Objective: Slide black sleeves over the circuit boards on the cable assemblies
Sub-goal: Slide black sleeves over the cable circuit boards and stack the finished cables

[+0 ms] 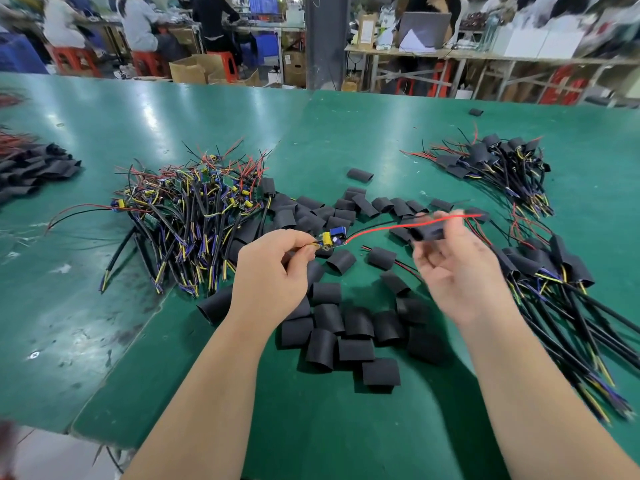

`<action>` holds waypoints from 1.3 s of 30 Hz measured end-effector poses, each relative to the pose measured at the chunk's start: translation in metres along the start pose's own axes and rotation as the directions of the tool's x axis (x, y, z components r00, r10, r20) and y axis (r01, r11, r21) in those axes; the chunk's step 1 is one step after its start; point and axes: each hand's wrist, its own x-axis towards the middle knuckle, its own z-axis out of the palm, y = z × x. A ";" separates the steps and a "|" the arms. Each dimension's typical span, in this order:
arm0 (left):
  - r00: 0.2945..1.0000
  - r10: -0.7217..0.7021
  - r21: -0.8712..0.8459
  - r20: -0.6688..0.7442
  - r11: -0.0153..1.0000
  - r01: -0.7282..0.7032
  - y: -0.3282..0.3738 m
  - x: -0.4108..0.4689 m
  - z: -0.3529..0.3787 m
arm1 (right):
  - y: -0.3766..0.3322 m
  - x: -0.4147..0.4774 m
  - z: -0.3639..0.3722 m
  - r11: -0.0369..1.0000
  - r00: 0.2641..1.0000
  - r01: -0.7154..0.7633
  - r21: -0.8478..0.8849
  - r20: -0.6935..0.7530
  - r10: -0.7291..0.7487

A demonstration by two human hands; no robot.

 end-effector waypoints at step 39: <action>0.998 0.035 -0.174 0.043 0.984 -0.027 0.017 -0.009 0.011 | 0.022 -0.024 0.026 0.960 0.980 0.177 -0.215 0.123 -0.153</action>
